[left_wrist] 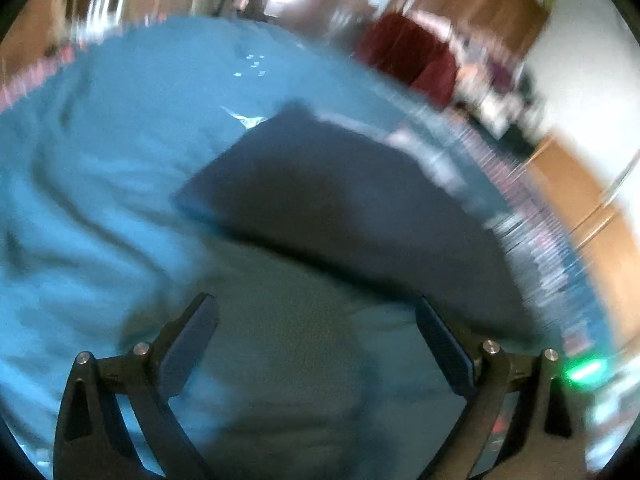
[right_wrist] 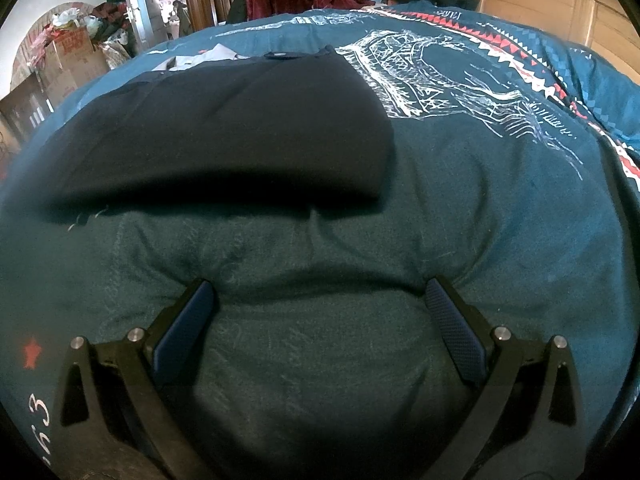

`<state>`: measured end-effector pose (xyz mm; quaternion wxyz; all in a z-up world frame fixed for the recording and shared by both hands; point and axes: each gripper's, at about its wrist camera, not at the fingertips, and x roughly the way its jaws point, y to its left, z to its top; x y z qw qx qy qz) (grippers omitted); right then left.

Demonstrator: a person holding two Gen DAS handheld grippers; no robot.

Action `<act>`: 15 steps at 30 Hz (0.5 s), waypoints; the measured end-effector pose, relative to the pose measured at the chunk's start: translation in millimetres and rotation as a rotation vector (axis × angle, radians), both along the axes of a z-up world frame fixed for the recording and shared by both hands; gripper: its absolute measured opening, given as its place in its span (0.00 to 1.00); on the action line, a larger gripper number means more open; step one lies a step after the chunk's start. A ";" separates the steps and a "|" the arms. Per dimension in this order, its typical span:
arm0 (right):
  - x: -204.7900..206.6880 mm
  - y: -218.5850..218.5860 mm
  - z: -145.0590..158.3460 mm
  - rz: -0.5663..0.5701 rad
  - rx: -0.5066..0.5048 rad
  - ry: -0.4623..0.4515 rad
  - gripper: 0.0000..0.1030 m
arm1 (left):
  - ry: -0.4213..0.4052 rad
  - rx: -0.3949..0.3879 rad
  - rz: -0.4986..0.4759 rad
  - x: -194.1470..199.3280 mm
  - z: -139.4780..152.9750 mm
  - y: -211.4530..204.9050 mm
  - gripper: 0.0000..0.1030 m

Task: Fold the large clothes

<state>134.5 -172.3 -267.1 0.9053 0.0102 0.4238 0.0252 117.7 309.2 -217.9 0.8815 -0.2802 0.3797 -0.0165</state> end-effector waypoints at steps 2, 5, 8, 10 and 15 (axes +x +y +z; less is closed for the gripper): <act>-0.8 -0.5 0.1 0.000 0.003 0.000 1.00 | -0.007 -0.132 -0.015 12.2 -4.4 9.8 0.92; -0.5 -0.6 0.4 0.001 0.002 0.002 1.00 | 0.066 -0.213 0.044 31.6 -30.0 24.0 0.80; -0.4 -0.5 0.4 0.001 -0.001 0.001 1.00 | 0.049 -0.206 0.071 45.2 -34.5 26.2 0.77; -0.2 -0.2 1.1 -0.001 -0.008 0.001 1.00 | 0.035 -0.188 0.077 59.7 -33.0 23.8 0.77; -4.9 7.1 12.5 0.025 -0.054 0.023 1.00 | 0.033 -0.179 0.119 90.1 -43.4 32.2 0.48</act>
